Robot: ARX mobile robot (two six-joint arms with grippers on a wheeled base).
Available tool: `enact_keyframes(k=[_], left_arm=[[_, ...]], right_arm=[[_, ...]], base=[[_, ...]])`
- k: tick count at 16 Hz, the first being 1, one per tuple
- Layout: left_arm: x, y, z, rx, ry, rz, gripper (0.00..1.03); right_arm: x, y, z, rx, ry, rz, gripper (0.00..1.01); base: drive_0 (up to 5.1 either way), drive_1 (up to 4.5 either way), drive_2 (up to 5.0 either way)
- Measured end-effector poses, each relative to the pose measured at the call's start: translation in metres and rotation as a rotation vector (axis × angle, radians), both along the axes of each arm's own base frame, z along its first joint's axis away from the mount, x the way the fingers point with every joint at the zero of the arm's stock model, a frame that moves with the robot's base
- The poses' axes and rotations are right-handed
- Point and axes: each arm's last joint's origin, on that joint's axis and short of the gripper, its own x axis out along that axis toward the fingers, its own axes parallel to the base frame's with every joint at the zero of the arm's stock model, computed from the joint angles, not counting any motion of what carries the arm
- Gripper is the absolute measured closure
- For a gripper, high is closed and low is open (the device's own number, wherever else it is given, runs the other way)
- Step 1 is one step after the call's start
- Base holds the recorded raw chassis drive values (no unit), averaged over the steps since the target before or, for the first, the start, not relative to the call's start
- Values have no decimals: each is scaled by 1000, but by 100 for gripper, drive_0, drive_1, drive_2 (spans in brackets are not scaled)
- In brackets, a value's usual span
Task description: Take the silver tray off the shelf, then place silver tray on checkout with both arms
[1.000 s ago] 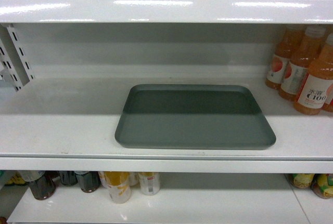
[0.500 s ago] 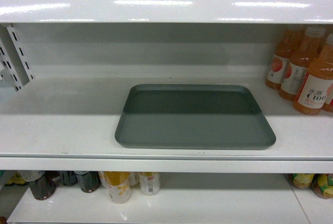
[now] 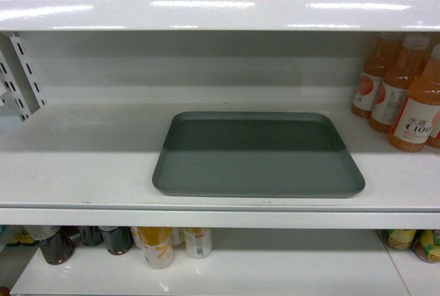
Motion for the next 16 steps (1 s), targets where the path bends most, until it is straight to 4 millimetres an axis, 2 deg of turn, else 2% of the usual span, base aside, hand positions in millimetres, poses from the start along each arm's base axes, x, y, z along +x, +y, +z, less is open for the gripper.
enact_keyframes(k=[2,4,5,7,11,16], left_arm=[[30,-5,-16,-55,74,-79,5],[72,-14,-18,-59,93,-156,5],[96,-19,-19,-60,100,-188,5],[135,-30,-35,-75,177,-218,5],[193,-51,-72,-89,314,-253,5],[251,-76,-86,-104,340,-254,5]], right_arm=[[30,7,-1,25,61,-2,3],[65,13,-3,23,106,-7,3],[82,16,-10,19,142,-10,3],[116,24,-23,21,207,-13,3],[180,35,-48,21,281,-62,3],[248,31,-75,6,352,-147,3]], base=[[0,0,0],[0,0,0],[0,0,0],[0,0,0],[0,0,0],[0,0,0]])
